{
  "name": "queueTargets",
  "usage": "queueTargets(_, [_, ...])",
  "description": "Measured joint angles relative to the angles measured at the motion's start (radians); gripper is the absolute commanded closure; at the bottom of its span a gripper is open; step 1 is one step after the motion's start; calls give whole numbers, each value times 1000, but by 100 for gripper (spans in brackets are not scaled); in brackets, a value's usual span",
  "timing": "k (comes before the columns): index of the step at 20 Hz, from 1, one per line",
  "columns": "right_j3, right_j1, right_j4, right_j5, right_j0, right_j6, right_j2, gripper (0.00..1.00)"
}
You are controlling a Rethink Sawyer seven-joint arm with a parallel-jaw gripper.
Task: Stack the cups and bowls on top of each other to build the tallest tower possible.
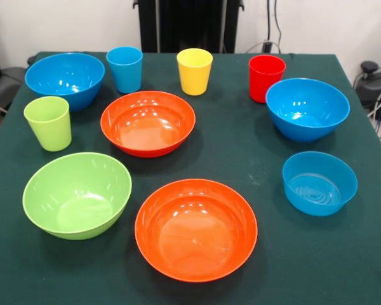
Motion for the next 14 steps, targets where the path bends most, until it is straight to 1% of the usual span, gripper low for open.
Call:
queueTargets(3, [0, 79, 1, -75, 24, 57, -25, 0])
queueTargets(7, [-1, 158, 1, -130, 33, 109, -48, 0])
queueTargets(10, [-6, 197, 1, -140, 35, 128, -69, 0])
queueTargets(14, [-31, 236, 1, -140, 65, 134, -132, 0])
